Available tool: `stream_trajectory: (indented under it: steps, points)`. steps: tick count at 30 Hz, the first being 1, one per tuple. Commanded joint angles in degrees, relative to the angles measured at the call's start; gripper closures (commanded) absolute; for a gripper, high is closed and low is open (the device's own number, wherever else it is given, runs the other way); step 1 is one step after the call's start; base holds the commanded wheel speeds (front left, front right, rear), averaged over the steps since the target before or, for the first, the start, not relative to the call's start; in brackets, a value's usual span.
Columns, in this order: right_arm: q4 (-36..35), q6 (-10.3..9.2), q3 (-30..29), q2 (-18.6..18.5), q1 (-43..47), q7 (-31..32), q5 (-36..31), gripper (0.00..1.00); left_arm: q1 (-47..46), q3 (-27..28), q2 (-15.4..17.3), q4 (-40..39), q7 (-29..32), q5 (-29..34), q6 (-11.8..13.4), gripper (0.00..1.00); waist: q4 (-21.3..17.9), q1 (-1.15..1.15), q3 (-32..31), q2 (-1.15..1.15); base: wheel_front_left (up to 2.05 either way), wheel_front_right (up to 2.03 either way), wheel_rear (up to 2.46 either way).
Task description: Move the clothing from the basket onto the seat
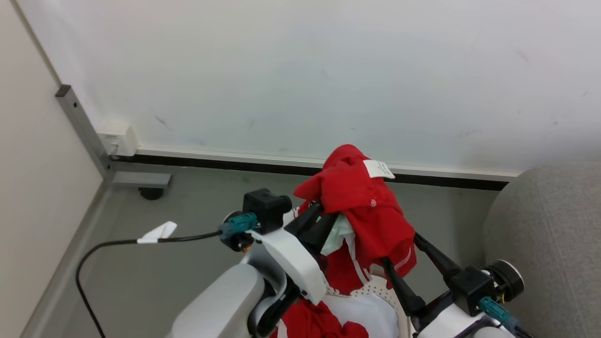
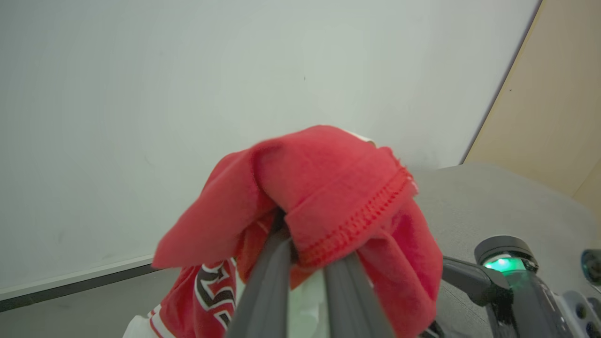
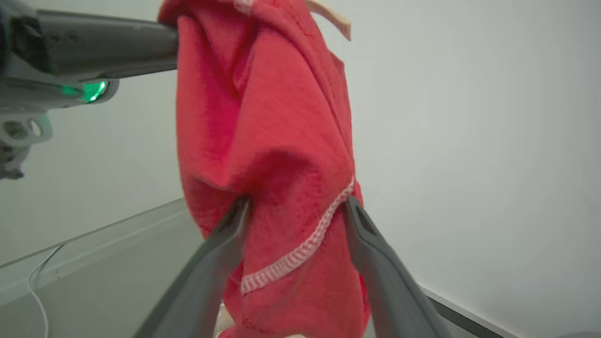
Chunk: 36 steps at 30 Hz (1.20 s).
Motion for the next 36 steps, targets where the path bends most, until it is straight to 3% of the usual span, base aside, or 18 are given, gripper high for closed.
stream_trajectory:
  steps: [1,15,16,18,19,36]
  points:
    - [1.2,-0.12,0.6,-0.4,-1.2,0.0,0.8,0.0,0.8,-0.5,-0.2,0.2,0.1,0.2,-0.3,1.0,0.9,0.0,-0.2,0.0,0.0,0.0,0.0]
    - [7.8,-0.12,5.5,0.8,-5.6,0.0,5.4,0.0,1.9,-5.0,-1.9,1.1,0.5,-0.2,-1.5,1.0,4.7,0.0,-1.1,0.0,0.0,0.0,0.0]
    - [8.2,-0.12,5.6,0.8,-5.7,0.0,5.6,0.14,1.9,-5.1,-1.9,1.1,0.5,-0.3,-1.6,1.0,4.8,0.0,-1.1,0.0,0.0,0.0,0.0]
    - [8.6,-0.12,5.2,1.0,-5.7,0.0,6.4,0.95,1.9,-5.3,-1.9,1.2,0.4,-0.5,-1.6,1.0,5.0,0.0,-1.2,0.0,0.0,0.0,0.0]
    - [8.7,-0.12,5.1,1.1,-5.7,0.0,6.7,1.0,1.9,-5.3,-1.8,1.2,0.4,-0.5,-1.6,1.0,5.1,0.0,-1.2,0.0,0.0,0.0,0.0]
    - [6.5,-0.12,2.8,1.3,-3.3,0.0,8.9,1.0,1.6,-4.8,-0.9,1.6,-0.2,-1.8,-1.0,1.0,3.0,0.0,-1.2,0.0,0.0,0.0,0.0]
